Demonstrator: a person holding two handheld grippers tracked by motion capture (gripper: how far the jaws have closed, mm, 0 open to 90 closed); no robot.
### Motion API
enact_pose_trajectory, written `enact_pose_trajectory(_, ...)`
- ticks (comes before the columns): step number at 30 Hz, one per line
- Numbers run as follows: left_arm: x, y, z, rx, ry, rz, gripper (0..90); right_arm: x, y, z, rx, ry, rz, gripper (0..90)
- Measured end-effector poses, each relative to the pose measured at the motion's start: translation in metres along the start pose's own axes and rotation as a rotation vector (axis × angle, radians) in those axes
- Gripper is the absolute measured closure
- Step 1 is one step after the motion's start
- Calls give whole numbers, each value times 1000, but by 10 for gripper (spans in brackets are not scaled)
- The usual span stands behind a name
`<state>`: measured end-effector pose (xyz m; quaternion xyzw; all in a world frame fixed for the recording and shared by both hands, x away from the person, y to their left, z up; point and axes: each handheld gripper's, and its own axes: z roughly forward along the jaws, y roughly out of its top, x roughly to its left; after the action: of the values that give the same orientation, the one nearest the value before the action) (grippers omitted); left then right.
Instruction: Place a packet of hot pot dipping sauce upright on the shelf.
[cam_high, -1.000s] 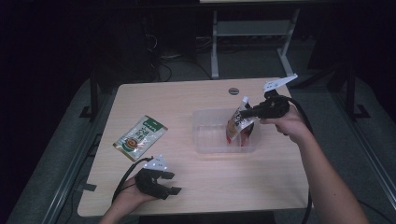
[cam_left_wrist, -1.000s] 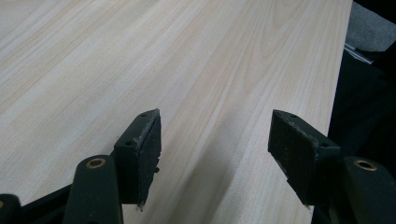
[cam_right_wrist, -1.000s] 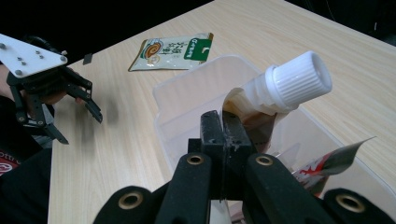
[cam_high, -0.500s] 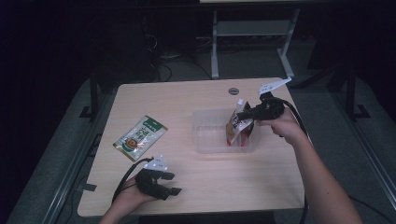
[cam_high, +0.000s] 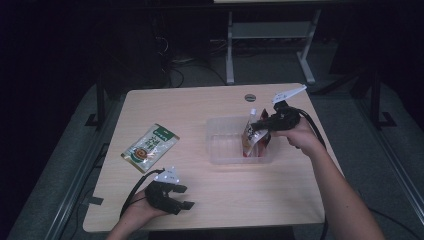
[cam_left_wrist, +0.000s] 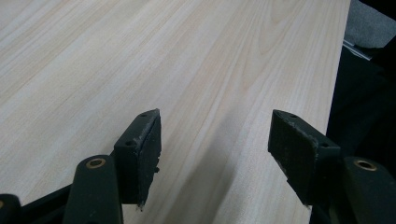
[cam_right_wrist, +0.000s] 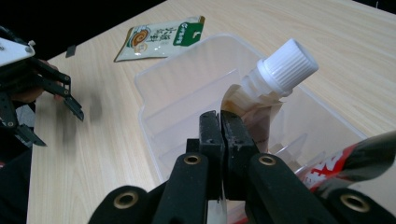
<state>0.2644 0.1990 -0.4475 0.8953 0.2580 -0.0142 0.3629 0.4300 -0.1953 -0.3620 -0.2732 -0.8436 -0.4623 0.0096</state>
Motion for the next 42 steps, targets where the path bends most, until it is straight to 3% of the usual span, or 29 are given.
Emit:
enact_pose_trajectory(5, 0, 0, 1, 8, -2, -1, 344, -1, -2, 0, -12, 3, 11, 868)
enact_pose_trajectory(15, 0, 0, 2, 9, -4, 6, 344, -1, -4, -5, -30, 2, 44, 559)
enact_pose_trajectory(20, 0, 0, 2, 9, -4, 5, 344, 3, -4, -9, -37, 2, 41, 499)
enact_pose_trajectory(33, 0, 0, 3, 13, -5, 7, 343, 18, -3, -36, -50, -22, 6, 465)
enact_pose_trajectory(42, 0, 0, 3, 10, -2, 14, 341, 49, -18, -49, -94, -29, -20, 454)
